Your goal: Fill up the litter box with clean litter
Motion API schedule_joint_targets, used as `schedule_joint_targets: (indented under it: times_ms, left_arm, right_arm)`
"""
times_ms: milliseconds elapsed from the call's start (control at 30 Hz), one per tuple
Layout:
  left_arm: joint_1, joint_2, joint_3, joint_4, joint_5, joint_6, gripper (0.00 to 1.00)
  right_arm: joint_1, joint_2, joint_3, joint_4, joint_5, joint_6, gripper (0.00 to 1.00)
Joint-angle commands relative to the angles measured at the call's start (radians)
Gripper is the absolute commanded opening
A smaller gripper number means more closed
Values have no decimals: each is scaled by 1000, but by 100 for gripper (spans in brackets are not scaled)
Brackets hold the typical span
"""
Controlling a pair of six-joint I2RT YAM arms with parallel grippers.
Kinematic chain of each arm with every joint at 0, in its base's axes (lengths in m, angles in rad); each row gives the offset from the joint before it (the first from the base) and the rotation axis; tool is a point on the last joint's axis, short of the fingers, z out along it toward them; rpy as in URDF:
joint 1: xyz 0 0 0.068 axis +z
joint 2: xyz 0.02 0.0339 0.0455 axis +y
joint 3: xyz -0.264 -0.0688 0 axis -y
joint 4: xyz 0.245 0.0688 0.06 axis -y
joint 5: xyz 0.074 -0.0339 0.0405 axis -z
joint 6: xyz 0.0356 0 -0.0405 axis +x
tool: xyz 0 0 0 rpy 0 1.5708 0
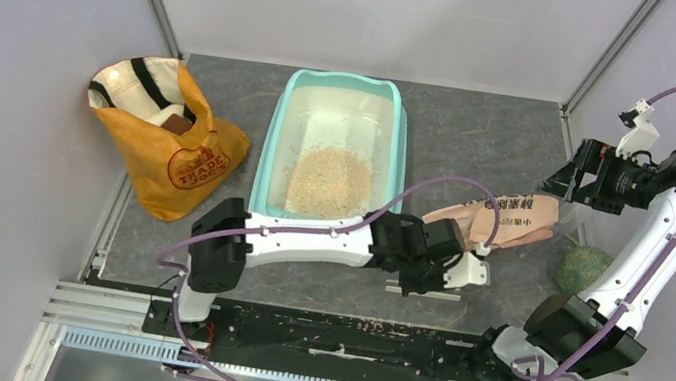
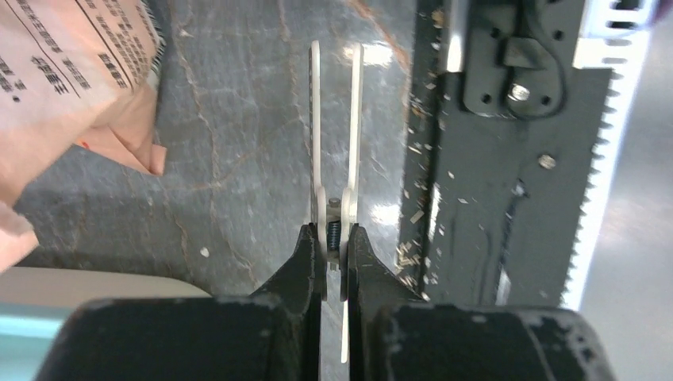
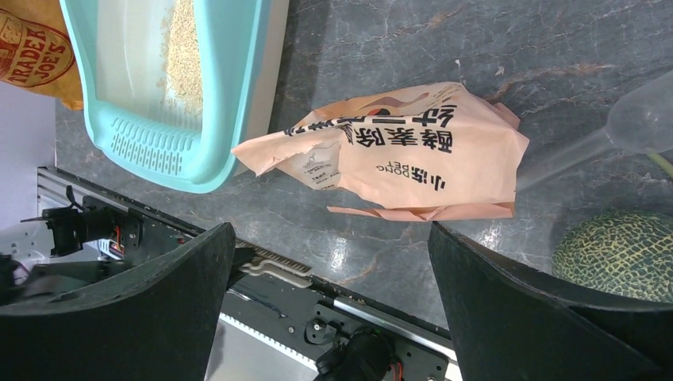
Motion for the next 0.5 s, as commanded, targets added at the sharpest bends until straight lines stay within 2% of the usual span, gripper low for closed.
schedule_joint_targets:
  times_ms: [0, 267, 467]
  left_arm:
    - [-28, 59, 3, 164, -208, 41, 2]
    - [-43, 156, -17, 292, -348, 106, 2]
    - [-62, 179, -97, 371, -426, 148, 2]
  right_arm:
    - [-4, 0, 12, -26, -37, 35, 99]
    - [-4, 13, 2, -27, -32, 25, 99]
    - [-3, 5, -12, -45, -21, -11, 99]
